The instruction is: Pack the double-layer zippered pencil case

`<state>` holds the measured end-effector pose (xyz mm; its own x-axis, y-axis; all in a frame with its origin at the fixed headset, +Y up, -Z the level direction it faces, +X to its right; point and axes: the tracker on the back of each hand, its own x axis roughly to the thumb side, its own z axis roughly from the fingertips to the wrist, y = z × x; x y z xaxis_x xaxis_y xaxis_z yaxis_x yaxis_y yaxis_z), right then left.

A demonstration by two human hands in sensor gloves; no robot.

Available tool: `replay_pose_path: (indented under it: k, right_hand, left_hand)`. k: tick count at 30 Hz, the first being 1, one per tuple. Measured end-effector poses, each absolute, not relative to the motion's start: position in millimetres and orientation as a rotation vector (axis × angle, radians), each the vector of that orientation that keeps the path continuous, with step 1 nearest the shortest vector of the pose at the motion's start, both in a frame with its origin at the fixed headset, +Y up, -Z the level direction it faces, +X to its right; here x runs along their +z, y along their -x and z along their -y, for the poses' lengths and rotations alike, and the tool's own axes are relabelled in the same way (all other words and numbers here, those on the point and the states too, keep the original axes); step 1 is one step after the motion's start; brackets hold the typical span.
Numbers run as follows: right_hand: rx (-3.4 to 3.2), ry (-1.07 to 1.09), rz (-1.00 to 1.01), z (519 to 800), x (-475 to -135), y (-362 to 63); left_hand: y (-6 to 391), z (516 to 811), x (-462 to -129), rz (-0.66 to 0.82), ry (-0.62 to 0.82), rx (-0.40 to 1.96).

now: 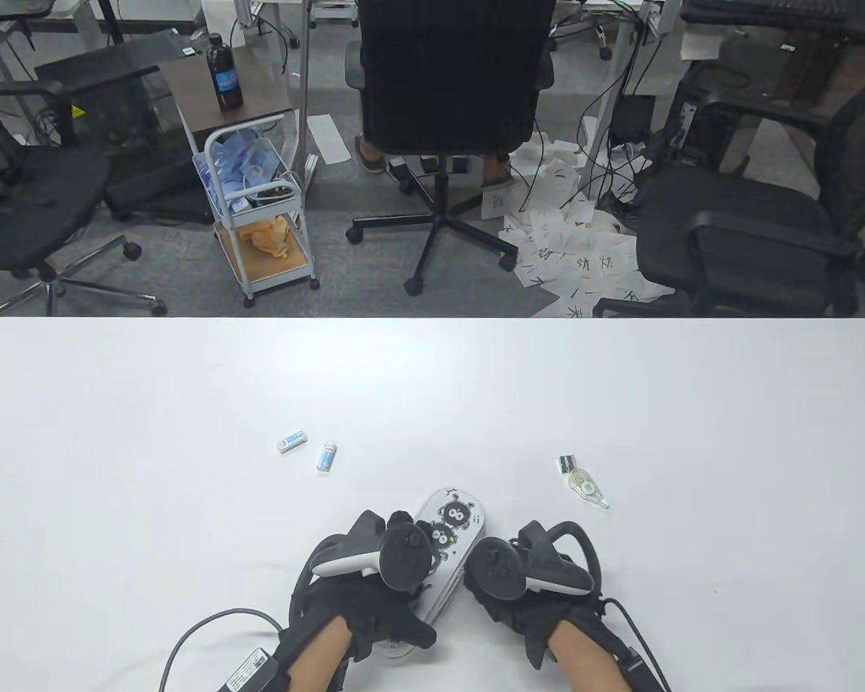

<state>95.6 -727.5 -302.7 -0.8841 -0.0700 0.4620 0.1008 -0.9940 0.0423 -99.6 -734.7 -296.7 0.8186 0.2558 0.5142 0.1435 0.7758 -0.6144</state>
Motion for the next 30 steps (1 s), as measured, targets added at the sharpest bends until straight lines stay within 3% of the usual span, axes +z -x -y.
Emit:
replay_pose_path:
  k: [4, 7, 14, 17, 20, 24, 27, 30]
  right_hand:
    - [-3.017, 0.565, 0.009, 726, -311, -129]
    - [-3.156, 0.567, 0.076, 731, -316, -140]
    - [-2.953, 0.918, 0.276, 731, -325, -81]
    - [-2.874, 0.907, 0.181, 726, -323, -77]
    - [-3.009, 0.752, -0.047, 722, -309, -88]
    - [-3.205, 0.47, -0.233, 713, -299, -116]
    - [-3.307, 0.267, -0.282, 714, -299, -141]
    - [-3.32, 0.105, -0.197, 725, -300, -152]
  left_hand:
    - [104, 724, -291, 0.62, 0.679, -0.058]
    - [99, 716, -278, 0.732, 0.64, -0.196]
    - [104, 721, -269, 0.869, 0.568, -0.189]
    - [113, 720, -274, 0.865, 0.565, -0.128]
    - [125, 708, -283, 0.808, 0.62, 0.083]
    - [143, 670, -304, 0.731, 0.518, 0.145]
    - [146, 653, -325, 0.661, 0.364, 0.12]
    - [140, 663, -348, 0.601, 0.308, 0.012]
